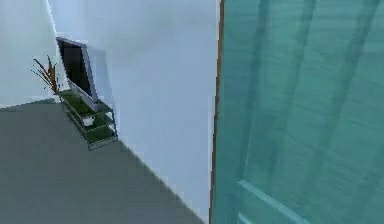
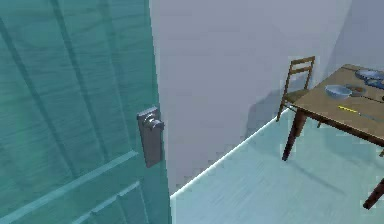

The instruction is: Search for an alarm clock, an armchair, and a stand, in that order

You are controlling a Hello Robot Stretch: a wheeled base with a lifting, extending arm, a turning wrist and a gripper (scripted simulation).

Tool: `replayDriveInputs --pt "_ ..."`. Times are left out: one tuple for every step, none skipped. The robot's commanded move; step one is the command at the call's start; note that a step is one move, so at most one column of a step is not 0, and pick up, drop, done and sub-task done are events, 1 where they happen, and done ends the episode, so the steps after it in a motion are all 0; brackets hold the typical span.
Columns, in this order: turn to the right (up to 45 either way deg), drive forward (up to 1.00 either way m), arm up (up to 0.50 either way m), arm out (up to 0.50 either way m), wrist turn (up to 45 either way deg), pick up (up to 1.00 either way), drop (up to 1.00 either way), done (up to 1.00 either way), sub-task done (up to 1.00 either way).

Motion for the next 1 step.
replayDriveInputs --pt "-12.0 0.0 0.0 0.0 0.0 0.0 0.0 0.0 0.0"
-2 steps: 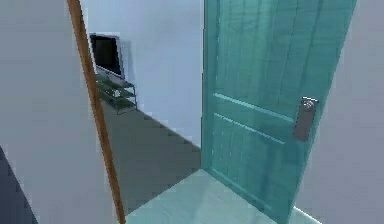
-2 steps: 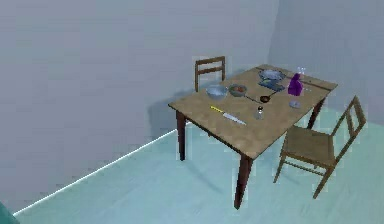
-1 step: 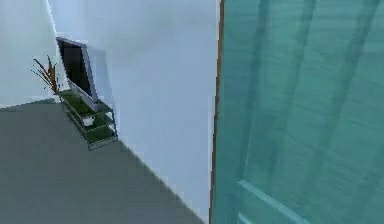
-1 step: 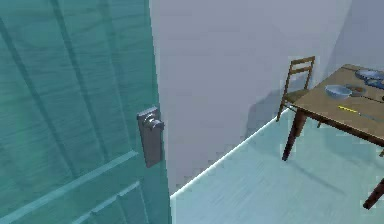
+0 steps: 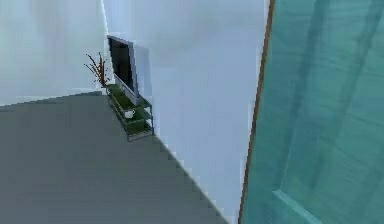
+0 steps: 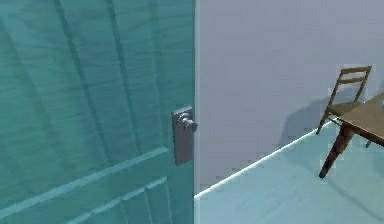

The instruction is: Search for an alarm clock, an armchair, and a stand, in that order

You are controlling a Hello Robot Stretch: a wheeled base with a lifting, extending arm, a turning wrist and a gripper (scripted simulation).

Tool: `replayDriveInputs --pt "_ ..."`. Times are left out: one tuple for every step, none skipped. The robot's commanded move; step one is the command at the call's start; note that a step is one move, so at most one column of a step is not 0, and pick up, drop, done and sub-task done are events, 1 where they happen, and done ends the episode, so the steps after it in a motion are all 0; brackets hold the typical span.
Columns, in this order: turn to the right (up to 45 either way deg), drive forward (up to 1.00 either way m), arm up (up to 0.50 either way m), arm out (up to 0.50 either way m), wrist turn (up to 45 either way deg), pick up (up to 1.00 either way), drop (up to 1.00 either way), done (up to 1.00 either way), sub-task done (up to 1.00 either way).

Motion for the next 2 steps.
replayDriveInputs --pt "0.0 0.25 0.0 0.0 0.0 0.0 0.0 0.0 0.0" --pt "-39.0 0.0 0.0 0.0 0.0 0.0 0.0 0.0 0.0"
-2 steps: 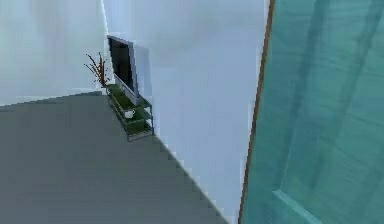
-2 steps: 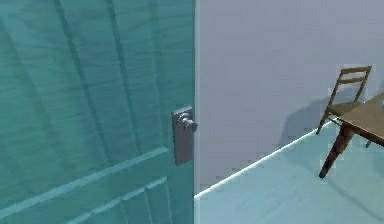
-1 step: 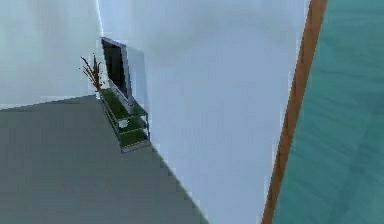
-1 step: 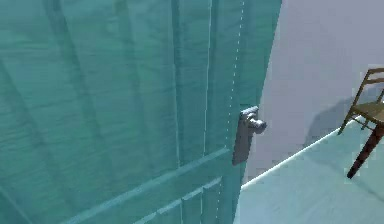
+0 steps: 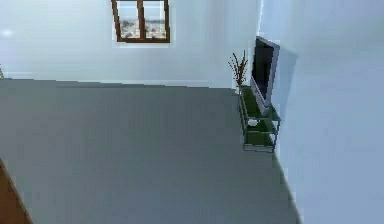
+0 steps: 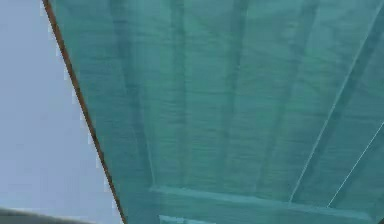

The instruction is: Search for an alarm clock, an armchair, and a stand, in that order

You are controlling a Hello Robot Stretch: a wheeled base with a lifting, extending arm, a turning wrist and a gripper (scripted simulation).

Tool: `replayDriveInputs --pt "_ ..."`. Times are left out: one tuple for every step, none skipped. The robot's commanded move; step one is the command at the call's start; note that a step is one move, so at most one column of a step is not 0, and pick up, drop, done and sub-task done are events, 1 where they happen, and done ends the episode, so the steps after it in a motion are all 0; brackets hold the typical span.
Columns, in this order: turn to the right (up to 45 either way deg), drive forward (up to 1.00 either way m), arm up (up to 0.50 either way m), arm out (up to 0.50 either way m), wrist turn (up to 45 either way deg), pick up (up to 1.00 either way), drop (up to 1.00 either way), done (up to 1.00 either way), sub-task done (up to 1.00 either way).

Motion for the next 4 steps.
replayDriveInputs --pt "0.0 0.5 0.0 0.0 0.0 0.0 0.0 0.0 0.0" --pt "-36.0 0.0 0.0 0.0 0.0 0.0 0.0 0.0 0.0" --pt "0.0 0.3 0.0 0.0 0.0 0.0 0.0 0.0 0.0" --pt "-21.0 0.0 0.0 0.0 0.0 0.0 0.0 0.0 0.0"
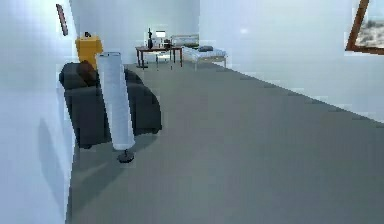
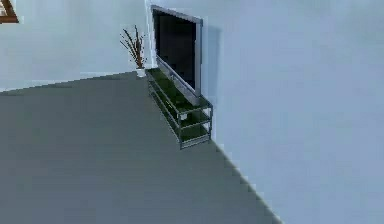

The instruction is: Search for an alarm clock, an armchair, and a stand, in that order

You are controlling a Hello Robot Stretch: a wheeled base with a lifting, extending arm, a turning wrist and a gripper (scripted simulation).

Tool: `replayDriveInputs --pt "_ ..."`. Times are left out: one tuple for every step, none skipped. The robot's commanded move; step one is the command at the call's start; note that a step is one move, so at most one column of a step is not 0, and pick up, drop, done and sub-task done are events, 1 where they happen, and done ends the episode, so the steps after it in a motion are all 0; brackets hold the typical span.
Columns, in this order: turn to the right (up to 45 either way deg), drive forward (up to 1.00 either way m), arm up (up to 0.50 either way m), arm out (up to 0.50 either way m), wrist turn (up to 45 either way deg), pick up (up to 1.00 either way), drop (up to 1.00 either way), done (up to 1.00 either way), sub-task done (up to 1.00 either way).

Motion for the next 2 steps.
replayDriveInputs --pt "0.0 1.0 0.0 0.0 0.0 0.0 0.0 0.0 0.0" --pt "0.0 1.0 0.0 0.0 0.0 0.0 0.0 0.0 0.0"
